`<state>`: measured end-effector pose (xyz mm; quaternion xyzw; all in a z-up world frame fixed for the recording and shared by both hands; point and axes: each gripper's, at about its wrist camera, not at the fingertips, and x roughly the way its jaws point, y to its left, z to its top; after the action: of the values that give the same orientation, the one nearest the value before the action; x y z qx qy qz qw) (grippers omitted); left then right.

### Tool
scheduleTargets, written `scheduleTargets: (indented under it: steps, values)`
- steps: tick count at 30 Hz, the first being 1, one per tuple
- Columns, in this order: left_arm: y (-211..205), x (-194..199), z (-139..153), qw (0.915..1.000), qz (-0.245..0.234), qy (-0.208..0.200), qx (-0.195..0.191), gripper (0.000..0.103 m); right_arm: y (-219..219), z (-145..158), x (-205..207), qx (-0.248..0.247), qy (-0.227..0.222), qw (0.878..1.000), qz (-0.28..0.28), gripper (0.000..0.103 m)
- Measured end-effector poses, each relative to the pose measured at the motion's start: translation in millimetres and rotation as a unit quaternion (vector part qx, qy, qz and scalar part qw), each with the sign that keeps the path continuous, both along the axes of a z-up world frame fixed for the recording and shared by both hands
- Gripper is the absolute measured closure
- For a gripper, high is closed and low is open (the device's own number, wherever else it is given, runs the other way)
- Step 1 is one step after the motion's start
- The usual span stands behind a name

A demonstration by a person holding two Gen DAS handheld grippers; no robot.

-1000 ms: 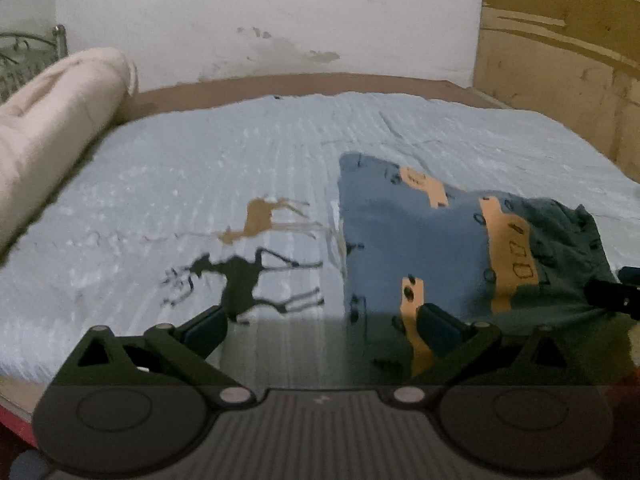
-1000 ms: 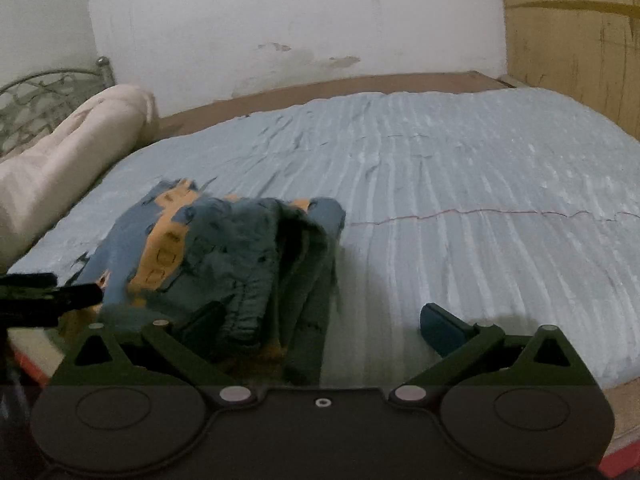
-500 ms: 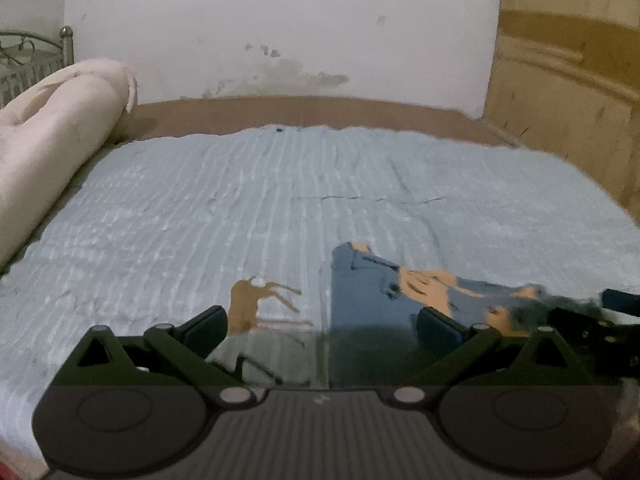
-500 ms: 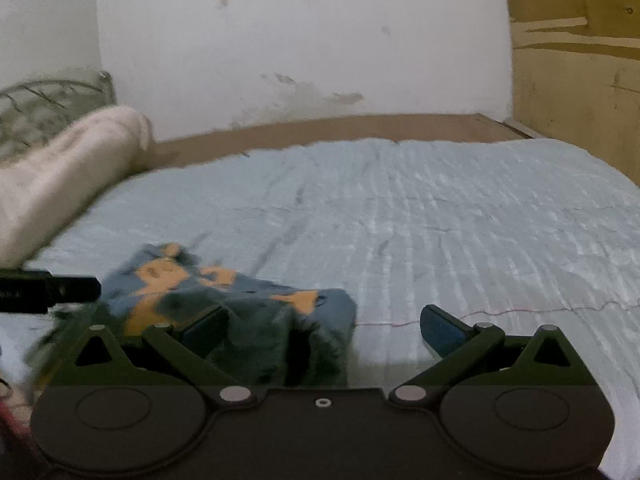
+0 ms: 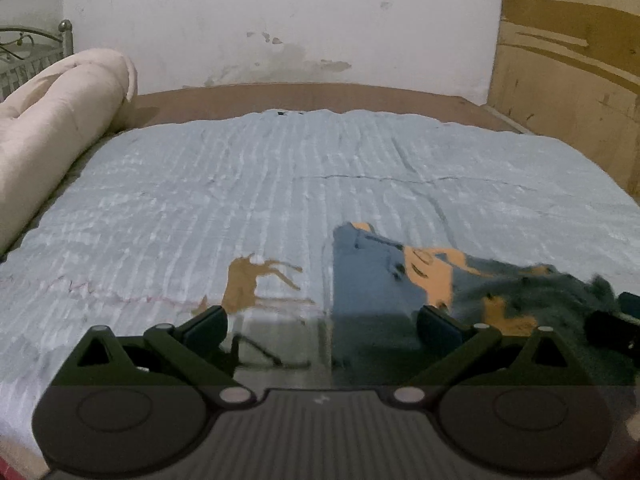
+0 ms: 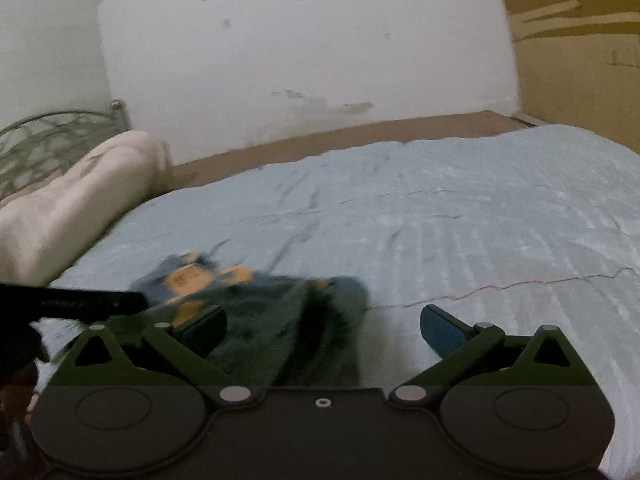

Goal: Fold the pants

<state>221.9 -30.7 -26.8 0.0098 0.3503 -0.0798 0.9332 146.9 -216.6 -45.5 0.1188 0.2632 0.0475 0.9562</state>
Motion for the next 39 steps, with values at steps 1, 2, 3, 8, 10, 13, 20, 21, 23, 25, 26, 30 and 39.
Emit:
scheduleTargets:
  steps: [1,2,3,8,10,13,20,21,23,25,26,30,39]
  values:
    - [1,-6,0,1.0,-0.002,0.003,-0.002,0.001,2,0,-5,0.0,0.005,1.0,0.008,0.001]
    - [2,-11,-2,1.0,-0.003,0.007,-0.002,0.001,4,-2,-9,0.001,0.012,1.0,0.012,0.001]
    - [3,-16,-4,0.9999,-0.002,0.013,0.0,0.001,5,-4,-14,0.001,0.02,1.0,0.015,0.001]
    - [9,-45,-14,0.9998,0.014,0.011,0.005,0.001,3,-14,-39,0.002,0.026,1.0,0.011,0.001]
    - [10,-53,-12,0.9998,0.016,0.01,0.005,0.001,4,-11,-47,-0.004,0.024,1.0,0.012,0.001]
    - [13,-60,-8,0.9998,0.017,0.01,0.01,0.001,4,-9,-54,-0.009,0.026,1.0,0.01,0.001]
    - [14,-75,0,0.9997,0.014,0.006,0.017,0.001,0,1,-68,0.003,0.025,1.0,0.005,0.001]
    - [14,-76,1,0.9998,0.013,0.007,0.016,0.001,0,2,-70,0.003,0.025,1.0,0.006,0.001]
    - [15,-79,4,0.9998,0.011,0.006,0.013,0.001,0,5,-73,0.006,0.023,1.0,0.009,0.001]
    - [16,-78,7,1.0,0.006,0.004,0.005,0.001,-1,9,-72,0.013,0.017,1.0,0.017,0.001]
    - [16,-74,9,1.0,0.003,0.004,0.001,0.001,-2,11,-69,0.016,0.012,1.0,0.025,0.001]
    - [15,-48,9,0.9999,-0.007,0.011,-0.011,0.001,-12,16,-37,0.032,0.005,0.999,0.041,0.001]
    - [26,-7,-7,0.9952,-0.059,0.062,-0.048,0.004,-42,-16,42,0.145,0.062,0.985,0.072,0.013]
